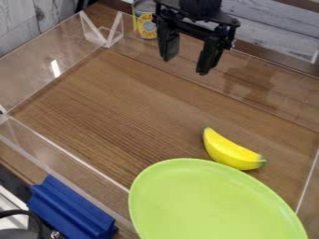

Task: Put the banana in the green plate

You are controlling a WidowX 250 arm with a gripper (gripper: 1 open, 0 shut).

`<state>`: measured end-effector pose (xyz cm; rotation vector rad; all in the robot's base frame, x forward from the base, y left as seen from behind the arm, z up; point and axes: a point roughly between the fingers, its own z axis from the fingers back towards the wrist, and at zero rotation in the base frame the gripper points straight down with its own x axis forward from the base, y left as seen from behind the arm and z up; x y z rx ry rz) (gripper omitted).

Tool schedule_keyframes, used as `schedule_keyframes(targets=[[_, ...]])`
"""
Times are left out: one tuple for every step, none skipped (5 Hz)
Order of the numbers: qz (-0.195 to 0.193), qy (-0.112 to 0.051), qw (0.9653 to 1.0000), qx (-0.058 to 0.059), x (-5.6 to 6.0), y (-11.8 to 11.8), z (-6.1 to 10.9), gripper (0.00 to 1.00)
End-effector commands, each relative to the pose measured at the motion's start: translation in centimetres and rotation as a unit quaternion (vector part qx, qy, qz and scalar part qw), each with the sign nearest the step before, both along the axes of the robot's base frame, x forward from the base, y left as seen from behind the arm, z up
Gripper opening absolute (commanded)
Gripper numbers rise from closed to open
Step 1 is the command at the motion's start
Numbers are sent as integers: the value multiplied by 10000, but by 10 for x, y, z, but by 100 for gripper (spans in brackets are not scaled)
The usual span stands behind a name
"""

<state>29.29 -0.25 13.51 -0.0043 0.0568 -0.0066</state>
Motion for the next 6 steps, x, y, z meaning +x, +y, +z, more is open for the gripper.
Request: schedule_keyframes(targets=[[-642, 70, 9979, -30, -6, -11, -4, 100], [-1592, 69, 9872, -70, -18, -30, -4, 100], [-2725, 16, 9621, -79, -25, -46, -5, 100], [-3503, 27, 9366, -98, -25, -56, -7, 100], [-4216, 35, 9067, -104, -22, -62, -12, 100], [-4518, 31, 8921, -118, -18, -67, -20, 100]])
